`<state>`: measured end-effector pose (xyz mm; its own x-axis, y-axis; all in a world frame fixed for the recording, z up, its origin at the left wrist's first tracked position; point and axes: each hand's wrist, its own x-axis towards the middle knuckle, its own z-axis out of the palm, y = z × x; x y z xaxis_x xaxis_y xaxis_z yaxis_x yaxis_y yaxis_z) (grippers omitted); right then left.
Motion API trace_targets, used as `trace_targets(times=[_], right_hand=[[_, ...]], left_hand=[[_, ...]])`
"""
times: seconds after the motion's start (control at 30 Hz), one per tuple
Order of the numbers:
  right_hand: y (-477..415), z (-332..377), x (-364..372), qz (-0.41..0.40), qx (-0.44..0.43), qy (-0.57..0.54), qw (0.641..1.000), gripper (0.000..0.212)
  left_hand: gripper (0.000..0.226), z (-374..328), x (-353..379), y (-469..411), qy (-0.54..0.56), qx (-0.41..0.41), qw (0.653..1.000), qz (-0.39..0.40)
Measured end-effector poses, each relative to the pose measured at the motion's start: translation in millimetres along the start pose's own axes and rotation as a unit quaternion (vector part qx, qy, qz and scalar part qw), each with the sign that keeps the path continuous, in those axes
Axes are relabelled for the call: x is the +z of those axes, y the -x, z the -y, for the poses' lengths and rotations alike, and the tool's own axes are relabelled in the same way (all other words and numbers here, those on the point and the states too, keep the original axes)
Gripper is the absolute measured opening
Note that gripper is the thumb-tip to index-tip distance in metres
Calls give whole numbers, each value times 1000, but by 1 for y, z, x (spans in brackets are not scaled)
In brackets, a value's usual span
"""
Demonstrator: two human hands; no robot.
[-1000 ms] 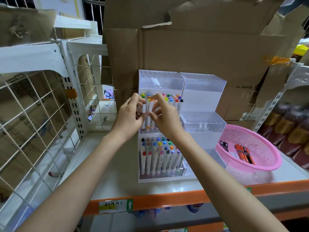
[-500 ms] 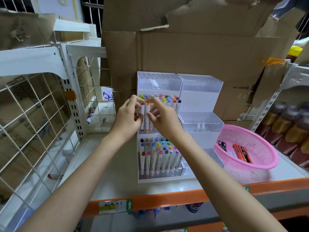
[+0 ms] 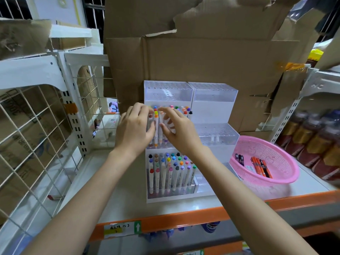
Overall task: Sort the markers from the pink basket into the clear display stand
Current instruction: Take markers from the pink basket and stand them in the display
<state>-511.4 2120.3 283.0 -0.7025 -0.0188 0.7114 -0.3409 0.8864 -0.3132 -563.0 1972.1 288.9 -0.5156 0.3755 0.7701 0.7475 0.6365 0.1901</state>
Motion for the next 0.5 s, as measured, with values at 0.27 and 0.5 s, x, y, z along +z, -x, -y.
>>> trace_targets(times=[0.27,0.5], right_hand=[[19,-42,-43,-6,-3,94,996,38],[65,-99,-108,-3,61,152,987,34]], left_hand=[[29,-63,21,-13,-20,64,998,-3],[33,-142,73,-19,77,82,993,36]])
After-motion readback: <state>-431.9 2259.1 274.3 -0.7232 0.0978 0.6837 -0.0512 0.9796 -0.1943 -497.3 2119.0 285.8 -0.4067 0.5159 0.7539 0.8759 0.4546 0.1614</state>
